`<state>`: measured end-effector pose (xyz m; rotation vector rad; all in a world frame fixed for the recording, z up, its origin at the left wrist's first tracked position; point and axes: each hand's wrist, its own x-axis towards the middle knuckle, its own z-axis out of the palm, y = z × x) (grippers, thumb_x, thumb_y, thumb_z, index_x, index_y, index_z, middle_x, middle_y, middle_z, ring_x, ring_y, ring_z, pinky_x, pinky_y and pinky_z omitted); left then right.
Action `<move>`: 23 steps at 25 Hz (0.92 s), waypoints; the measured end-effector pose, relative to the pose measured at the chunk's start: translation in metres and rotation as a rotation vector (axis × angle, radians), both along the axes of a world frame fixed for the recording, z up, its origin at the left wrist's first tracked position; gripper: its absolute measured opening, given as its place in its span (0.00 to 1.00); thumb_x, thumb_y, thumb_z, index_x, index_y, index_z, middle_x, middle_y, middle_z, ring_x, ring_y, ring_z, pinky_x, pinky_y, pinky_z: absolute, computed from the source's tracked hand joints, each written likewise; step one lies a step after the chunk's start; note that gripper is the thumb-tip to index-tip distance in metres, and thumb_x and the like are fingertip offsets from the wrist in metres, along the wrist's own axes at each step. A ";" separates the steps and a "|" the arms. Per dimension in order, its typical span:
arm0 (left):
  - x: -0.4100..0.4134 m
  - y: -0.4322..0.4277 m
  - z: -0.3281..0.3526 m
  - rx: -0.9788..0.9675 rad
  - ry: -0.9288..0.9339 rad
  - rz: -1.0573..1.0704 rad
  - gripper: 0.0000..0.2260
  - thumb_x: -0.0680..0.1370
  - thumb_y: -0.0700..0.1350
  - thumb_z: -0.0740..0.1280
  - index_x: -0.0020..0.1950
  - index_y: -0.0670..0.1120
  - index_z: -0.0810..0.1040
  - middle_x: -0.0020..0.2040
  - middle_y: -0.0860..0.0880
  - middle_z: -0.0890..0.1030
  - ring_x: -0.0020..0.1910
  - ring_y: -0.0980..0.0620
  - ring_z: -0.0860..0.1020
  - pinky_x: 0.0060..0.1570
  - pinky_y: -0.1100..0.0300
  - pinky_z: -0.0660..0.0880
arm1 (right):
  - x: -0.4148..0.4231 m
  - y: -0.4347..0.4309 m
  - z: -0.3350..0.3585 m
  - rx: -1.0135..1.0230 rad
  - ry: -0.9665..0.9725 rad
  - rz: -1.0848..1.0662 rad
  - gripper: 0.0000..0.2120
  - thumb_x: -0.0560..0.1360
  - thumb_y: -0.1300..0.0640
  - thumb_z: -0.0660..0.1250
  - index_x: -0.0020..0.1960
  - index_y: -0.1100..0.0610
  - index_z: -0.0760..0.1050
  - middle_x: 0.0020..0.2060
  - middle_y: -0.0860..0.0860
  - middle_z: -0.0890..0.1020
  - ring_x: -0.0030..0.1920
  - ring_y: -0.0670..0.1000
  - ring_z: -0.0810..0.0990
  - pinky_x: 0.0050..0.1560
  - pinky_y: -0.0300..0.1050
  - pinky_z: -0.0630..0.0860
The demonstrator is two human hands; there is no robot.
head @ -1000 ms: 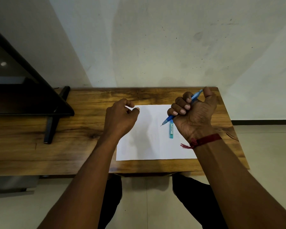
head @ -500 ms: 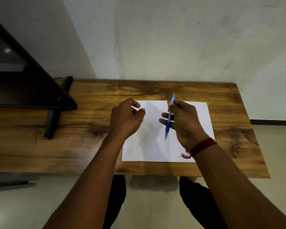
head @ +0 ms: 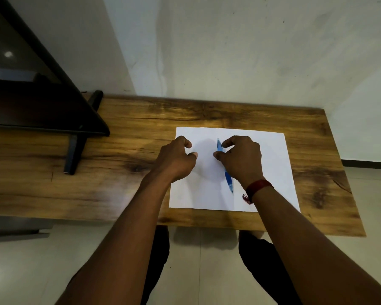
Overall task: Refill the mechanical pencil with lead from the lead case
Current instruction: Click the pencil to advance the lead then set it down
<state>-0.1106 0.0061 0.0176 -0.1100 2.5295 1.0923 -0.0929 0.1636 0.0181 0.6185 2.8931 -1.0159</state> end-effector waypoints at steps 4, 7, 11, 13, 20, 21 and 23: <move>-0.002 -0.002 -0.003 0.002 -0.036 0.016 0.16 0.77 0.51 0.65 0.64 0.49 0.71 0.60 0.46 0.76 0.53 0.48 0.76 0.45 0.58 0.69 | 0.000 -0.005 -0.006 0.095 -0.031 0.044 0.16 0.69 0.52 0.76 0.52 0.60 0.81 0.50 0.56 0.83 0.43 0.51 0.77 0.47 0.41 0.69; -0.003 -0.002 -0.007 -0.010 -0.041 0.028 0.17 0.77 0.52 0.66 0.64 0.49 0.70 0.60 0.46 0.76 0.52 0.49 0.76 0.44 0.58 0.69 | -0.002 -0.008 -0.006 0.113 -0.051 0.060 0.18 0.69 0.51 0.76 0.53 0.61 0.79 0.51 0.57 0.83 0.49 0.55 0.80 0.51 0.45 0.73; -0.003 -0.001 -0.011 -0.045 -0.031 0.031 0.19 0.76 0.54 0.66 0.64 0.50 0.69 0.61 0.46 0.76 0.49 0.51 0.74 0.44 0.58 0.68 | -0.002 -0.007 -0.006 0.123 -0.065 0.083 0.19 0.70 0.51 0.75 0.55 0.62 0.78 0.52 0.57 0.82 0.52 0.56 0.79 0.55 0.48 0.74; -0.004 0.000 -0.012 -0.060 -0.025 0.030 0.20 0.76 0.55 0.66 0.64 0.50 0.69 0.61 0.46 0.76 0.50 0.50 0.74 0.44 0.58 0.68 | -0.002 -0.004 -0.008 0.128 -0.065 0.087 0.20 0.70 0.50 0.75 0.56 0.62 0.78 0.53 0.57 0.82 0.53 0.56 0.79 0.55 0.47 0.73; -0.003 0.005 -0.007 -0.065 0.191 0.059 0.15 0.75 0.52 0.68 0.60 0.49 0.74 0.47 0.51 0.79 0.39 0.56 0.74 0.37 0.64 0.68 | 0.000 0.012 -0.007 0.123 0.028 0.115 0.19 0.67 0.48 0.77 0.52 0.55 0.80 0.45 0.52 0.84 0.48 0.54 0.81 0.45 0.44 0.74; -0.002 0.006 -0.005 -0.072 0.244 0.061 0.14 0.75 0.51 0.69 0.58 0.49 0.75 0.43 0.54 0.79 0.37 0.58 0.74 0.35 0.66 0.67 | 0.001 0.015 -0.005 0.124 0.049 0.153 0.18 0.66 0.47 0.78 0.51 0.53 0.80 0.42 0.51 0.84 0.45 0.53 0.81 0.43 0.43 0.74; -0.001 0.008 -0.004 -0.085 0.348 0.039 0.13 0.75 0.51 0.69 0.57 0.49 0.76 0.46 0.53 0.80 0.40 0.58 0.76 0.37 0.68 0.67 | 0.001 0.020 -0.003 0.141 0.095 0.259 0.19 0.64 0.42 0.77 0.50 0.51 0.81 0.45 0.50 0.84 0.50 0.54 0.80 0.46 0.43 0.72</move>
